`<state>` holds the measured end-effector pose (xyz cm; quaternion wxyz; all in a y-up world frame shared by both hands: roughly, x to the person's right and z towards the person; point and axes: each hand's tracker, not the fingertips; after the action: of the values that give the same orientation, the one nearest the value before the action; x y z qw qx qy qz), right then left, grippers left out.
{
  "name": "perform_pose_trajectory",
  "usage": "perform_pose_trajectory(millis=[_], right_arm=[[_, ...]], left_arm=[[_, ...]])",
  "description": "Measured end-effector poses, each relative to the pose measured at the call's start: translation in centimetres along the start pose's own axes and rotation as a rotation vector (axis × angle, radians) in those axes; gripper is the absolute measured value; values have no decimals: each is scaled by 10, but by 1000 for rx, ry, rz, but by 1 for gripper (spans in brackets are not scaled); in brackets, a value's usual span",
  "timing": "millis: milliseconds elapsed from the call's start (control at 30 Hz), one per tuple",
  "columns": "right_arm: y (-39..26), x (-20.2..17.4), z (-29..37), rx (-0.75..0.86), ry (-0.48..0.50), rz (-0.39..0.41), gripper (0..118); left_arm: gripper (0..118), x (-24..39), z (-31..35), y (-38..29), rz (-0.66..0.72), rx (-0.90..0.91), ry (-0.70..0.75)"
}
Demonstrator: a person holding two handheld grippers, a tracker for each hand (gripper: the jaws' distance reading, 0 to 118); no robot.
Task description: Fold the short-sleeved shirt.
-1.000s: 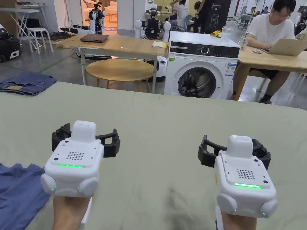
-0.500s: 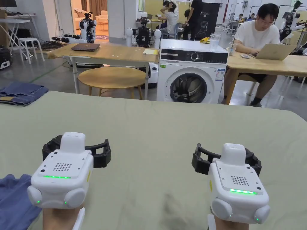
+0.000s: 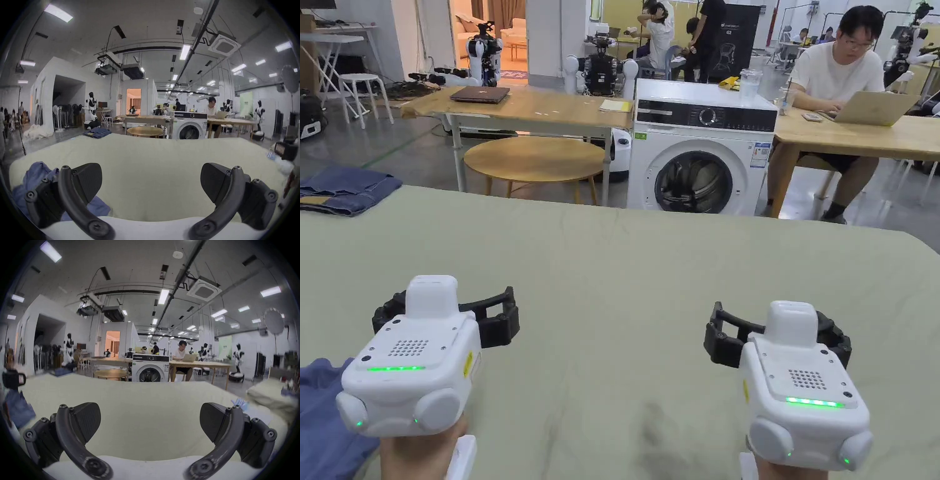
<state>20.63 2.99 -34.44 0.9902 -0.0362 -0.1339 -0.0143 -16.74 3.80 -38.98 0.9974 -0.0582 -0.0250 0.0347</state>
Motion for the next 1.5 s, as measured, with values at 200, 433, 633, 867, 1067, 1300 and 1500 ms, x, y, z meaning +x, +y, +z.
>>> perform_pose_trajectory(millis=[200, 433, 633, 867, 1067, 1300, 1500], right_arm=[[11, 23, -7, -59, -58, -387, 118], [-2, -38, -5, 116, -1, 744, 118], [-37, -52, -2, 270, -60, 1310, 118], [-5, -42, -4, 42, -15, 696, 118], [4, -12, -9, -81, -15, 35, 118], [5, -6, 0, -35, -39, -27, 118], [9, -8, 3, -32, -43, 38, 118]], left_arm=[[118, -35, 0, 6, 497, 19, -36], [118, 45, 2, -1, -768, 12, 10], [118, 59, 4, -48, -1406, 74, 20], [118, 42, 0, -12, -649, -60, 13], [118, 14, 7, 3, -24, 16, -28], [118, 6, 18, 11, 117, 131, -13], [118, 19, 16, 14, -95, 67, 10]])
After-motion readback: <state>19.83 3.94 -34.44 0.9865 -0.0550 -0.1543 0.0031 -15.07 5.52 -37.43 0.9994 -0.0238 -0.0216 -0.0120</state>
